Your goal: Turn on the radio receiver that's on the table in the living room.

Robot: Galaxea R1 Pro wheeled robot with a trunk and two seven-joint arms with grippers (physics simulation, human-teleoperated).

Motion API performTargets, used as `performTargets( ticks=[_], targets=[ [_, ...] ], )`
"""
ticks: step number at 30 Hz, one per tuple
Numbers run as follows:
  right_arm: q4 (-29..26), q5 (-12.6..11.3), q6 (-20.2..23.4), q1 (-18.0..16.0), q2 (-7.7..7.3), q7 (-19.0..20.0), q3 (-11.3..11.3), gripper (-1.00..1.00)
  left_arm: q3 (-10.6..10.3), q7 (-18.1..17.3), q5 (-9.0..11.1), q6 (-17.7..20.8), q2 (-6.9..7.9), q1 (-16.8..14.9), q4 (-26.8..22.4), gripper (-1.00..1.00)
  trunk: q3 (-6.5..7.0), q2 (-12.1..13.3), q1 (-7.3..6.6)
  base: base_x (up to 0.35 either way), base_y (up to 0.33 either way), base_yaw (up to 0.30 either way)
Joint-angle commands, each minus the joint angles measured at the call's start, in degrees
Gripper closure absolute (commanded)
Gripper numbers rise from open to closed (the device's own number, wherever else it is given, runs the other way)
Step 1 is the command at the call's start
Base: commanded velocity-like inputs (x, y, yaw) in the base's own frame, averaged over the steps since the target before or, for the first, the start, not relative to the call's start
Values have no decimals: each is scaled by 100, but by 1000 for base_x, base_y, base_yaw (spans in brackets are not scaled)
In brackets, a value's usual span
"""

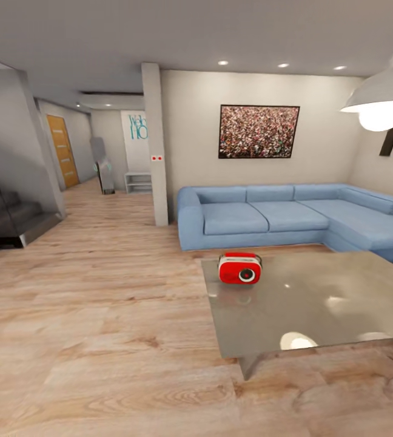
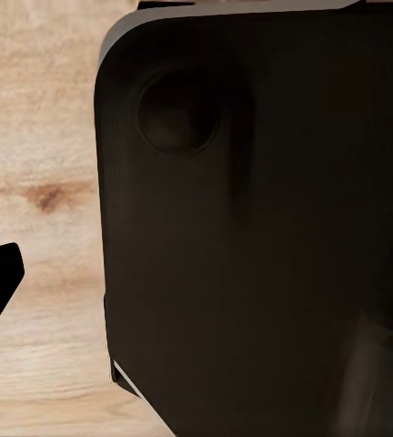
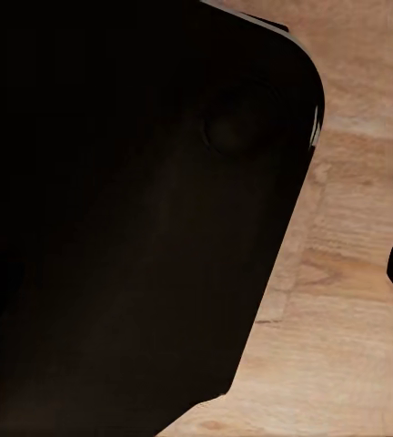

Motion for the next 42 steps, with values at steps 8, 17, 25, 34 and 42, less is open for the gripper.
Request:
performTargets(
  ticks=[8, 17, 25, 34, 42],
  targets=[
    [0, 0, 0, 0, 0, 0, 0, -100, -2, 0, 0, 0, 0, 0, 0, -100, 0, 0, 0, 277, 0, 280],
    [0, 0, 0, 0, 0, 0, 0, -100, -2, 0, 0, 0, 0, 0, 0, -100, 0, 0, 0, 277, 0, 280],
    [0, 0, 0, 0, 0, 0, 0, -100, -10, -6, 0, 3, 0, 0, 0, -100, 0, 0, 0, 286, 62, 280],
    [0, 0, -8, 0, 0, 0, 3, -100, -19, -9, 0, 14, 0, 0, 0, -100, -2, 0, 0, 304, 130, 127],
    [0, 0, -9, 0, 0, 0, 4, -100, -20, -9, 0, 34, 0, 0, 0, -100, -2, 0, 0, 313, 126, 7]
  ],
)
